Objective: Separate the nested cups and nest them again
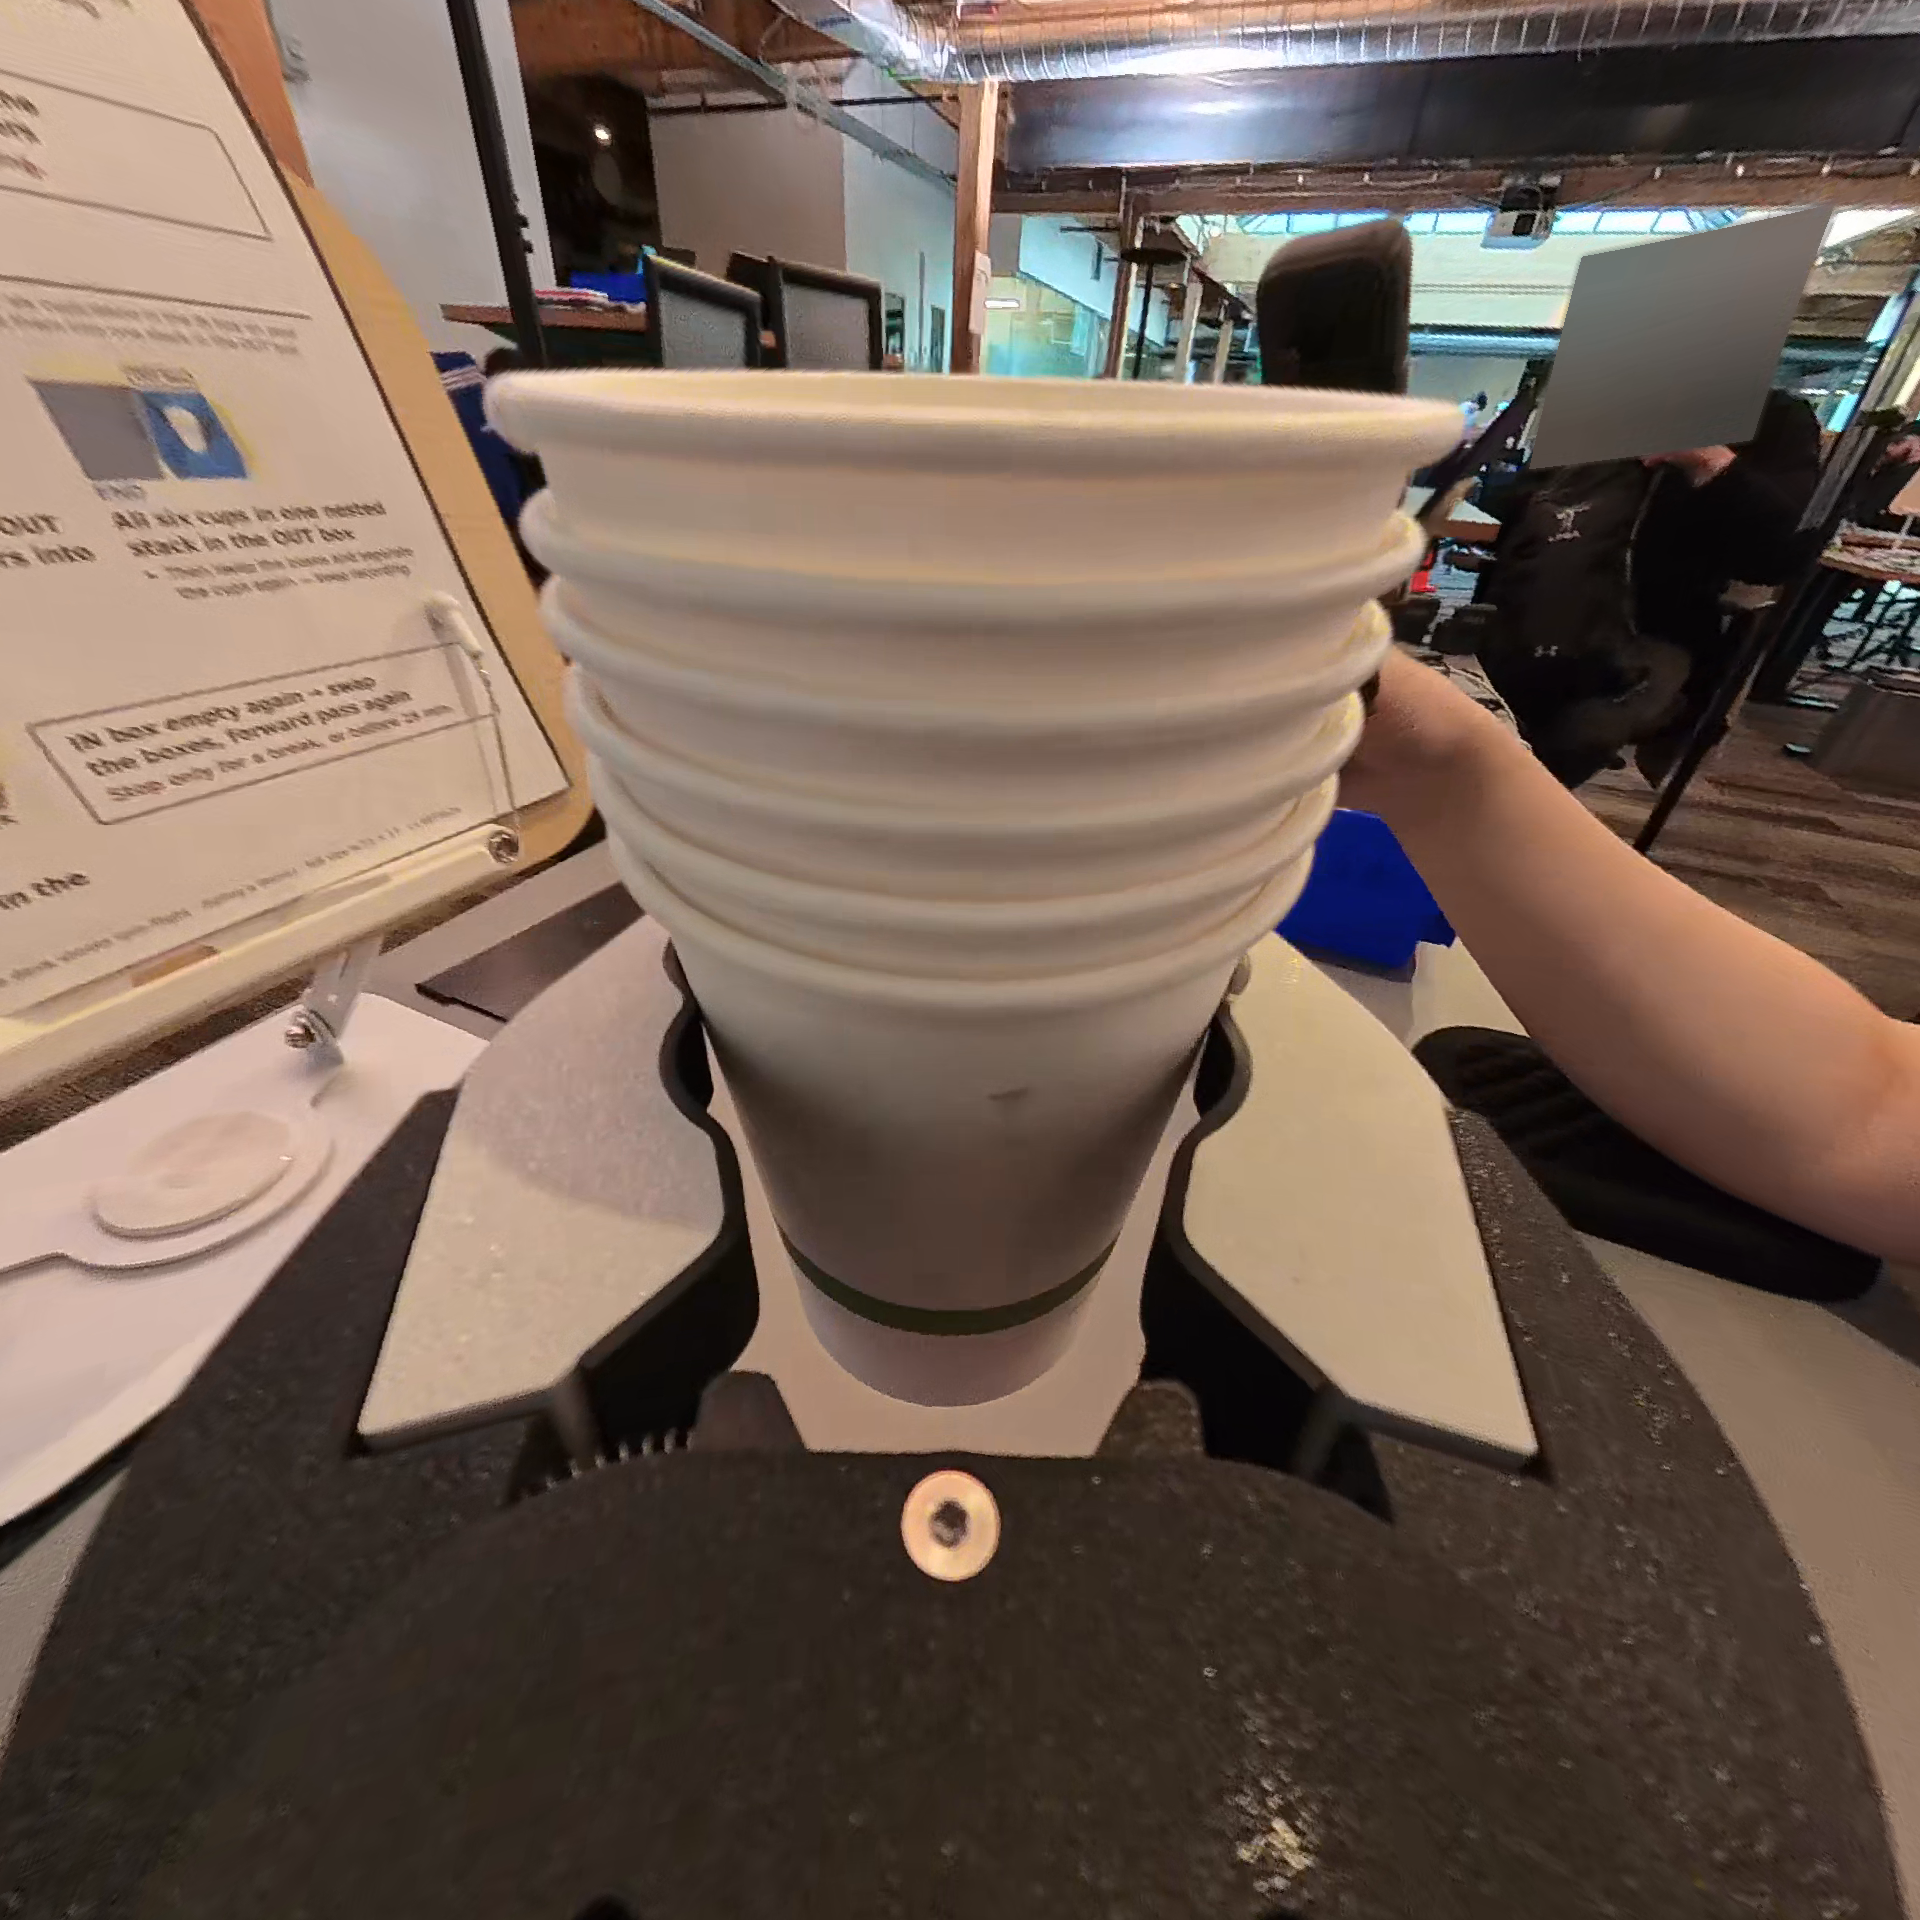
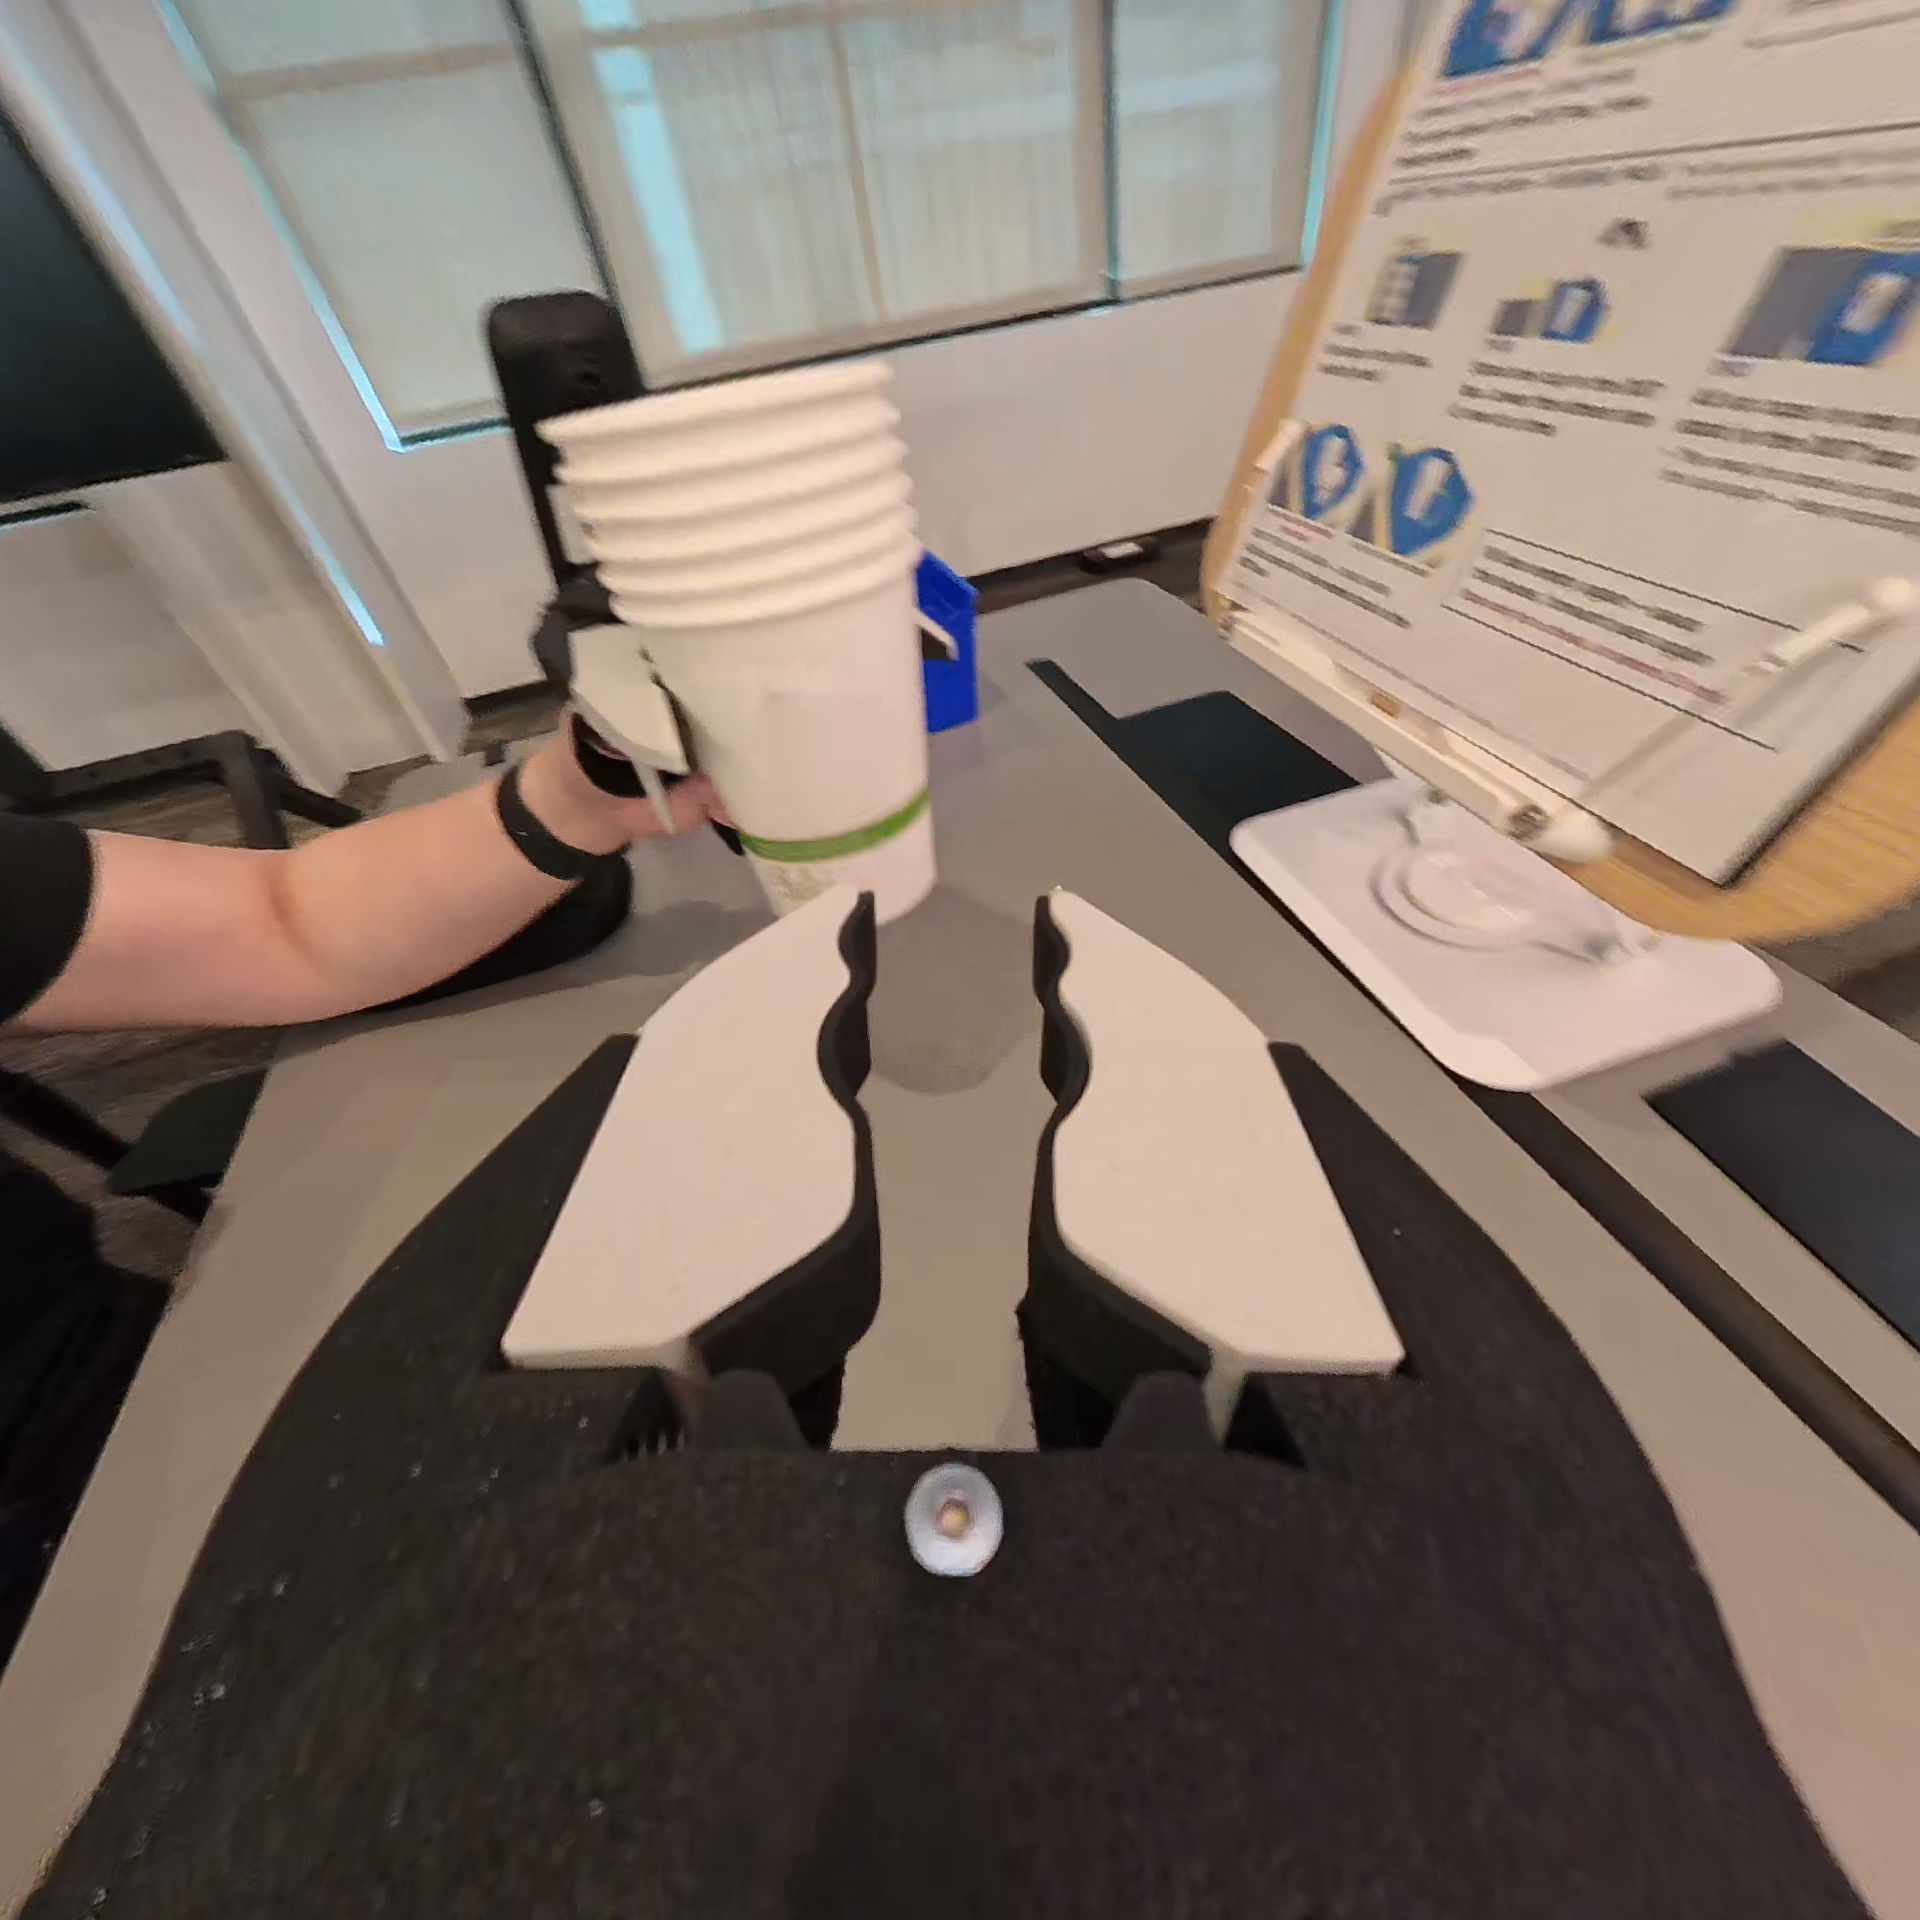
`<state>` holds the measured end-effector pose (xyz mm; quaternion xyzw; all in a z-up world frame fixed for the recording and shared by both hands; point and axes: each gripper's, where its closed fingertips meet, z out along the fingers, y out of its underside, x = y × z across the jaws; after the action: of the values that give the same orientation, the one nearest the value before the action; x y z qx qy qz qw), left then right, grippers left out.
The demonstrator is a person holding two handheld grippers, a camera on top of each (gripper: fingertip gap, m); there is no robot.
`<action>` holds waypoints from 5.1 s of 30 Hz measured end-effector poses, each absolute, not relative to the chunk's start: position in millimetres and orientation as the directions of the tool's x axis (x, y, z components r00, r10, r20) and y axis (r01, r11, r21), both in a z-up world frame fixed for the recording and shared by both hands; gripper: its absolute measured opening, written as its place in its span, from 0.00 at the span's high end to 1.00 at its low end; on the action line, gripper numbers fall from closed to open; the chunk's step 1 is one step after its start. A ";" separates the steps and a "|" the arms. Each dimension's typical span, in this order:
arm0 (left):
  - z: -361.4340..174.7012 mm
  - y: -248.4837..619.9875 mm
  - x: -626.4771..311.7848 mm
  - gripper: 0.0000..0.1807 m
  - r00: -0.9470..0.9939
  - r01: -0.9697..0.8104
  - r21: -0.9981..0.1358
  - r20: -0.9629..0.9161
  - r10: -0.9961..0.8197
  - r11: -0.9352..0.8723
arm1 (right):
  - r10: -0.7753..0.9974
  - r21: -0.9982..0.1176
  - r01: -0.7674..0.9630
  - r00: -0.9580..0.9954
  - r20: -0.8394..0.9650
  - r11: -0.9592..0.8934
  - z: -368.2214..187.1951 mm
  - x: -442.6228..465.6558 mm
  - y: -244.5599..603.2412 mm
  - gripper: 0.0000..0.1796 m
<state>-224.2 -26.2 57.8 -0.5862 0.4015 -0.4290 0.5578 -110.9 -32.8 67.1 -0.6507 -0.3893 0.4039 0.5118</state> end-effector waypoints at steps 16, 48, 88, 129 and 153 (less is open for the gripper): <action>43.9 -32.0 -207.6 0.49 0.219 0.034 -0.990 0.142 -0.965 -0.138 | 0.958 -0.966 0.207 0.272 -0.094 -0.153 29.9 -150.9 -35.7 0.84; 44.0 -41.9 -200.3 0.49 0.167 0.024 -0.992 0.123 -0.978 -0.121 | 0.956 -0.971 0.175 0.273 -0.108 -0.160 37.5 -137.5 -33.4 0.84; 80.6 -20.1 -247.7 0.48 0.261 0.090 -0.991 0.123 -0.957 -0.103 | 0.944 -0.955 0.221 0.307 -0.124 -0.198 23.4 -131.4 -25.4 0.85; -7.1 -60.7 -172.4 0.48 0.128 -0.225 -0.970 0.060 -0.990 -0.088 | 0.946 -0.866 0.489 0.220 0.240 0.106 69.6 -154.8 -95.6 0.88; -18.8 -67.5 -166.0 0.48 0.114 -0.288 -0.956 0.024 -0.993 -0.056 | 0.958 -0.869 0.483 0.184 0.221 0.108 68.9 -173.8 -103.9 0.88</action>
<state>-166.0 -67.5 -18.8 -0.6047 0.5298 -0.4031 0.4373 -173.8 -103.9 68.9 -0.6162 -0.5846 0.2575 0.4607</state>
